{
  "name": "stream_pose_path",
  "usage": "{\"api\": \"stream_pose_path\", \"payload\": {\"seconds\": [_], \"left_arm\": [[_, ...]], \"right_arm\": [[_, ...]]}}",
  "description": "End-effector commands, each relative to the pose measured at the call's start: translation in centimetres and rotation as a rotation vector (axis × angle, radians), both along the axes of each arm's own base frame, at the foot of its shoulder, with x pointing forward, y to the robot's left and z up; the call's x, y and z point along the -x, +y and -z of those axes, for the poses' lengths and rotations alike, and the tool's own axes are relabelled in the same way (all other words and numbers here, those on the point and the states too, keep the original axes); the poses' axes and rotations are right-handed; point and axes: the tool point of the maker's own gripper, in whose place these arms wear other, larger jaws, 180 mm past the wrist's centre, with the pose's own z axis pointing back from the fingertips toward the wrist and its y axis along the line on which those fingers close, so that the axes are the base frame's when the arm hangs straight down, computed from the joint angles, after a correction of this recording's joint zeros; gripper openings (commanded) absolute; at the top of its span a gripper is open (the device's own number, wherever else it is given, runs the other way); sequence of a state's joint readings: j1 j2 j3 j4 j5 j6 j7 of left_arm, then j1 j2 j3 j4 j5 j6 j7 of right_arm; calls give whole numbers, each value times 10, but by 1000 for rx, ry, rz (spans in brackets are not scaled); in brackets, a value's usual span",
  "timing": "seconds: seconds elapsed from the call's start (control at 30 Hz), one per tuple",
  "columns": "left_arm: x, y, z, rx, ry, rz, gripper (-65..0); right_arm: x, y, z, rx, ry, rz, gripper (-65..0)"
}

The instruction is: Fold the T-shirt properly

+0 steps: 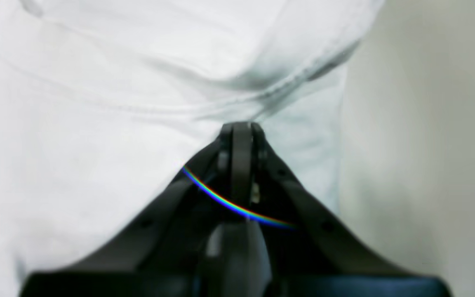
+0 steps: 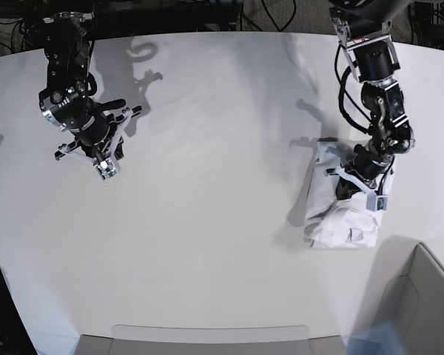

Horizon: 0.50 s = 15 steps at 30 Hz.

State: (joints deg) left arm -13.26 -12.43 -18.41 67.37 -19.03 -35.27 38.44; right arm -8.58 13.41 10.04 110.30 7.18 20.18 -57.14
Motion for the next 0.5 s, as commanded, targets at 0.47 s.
{"api": "stream_pose_path", "payload": {"seconds": [0.47], "left_arm": [[111,-10,-108,-299,-195,47,-650]], "right_arm": [[73,6,14,8,68,-58,-650]]}}
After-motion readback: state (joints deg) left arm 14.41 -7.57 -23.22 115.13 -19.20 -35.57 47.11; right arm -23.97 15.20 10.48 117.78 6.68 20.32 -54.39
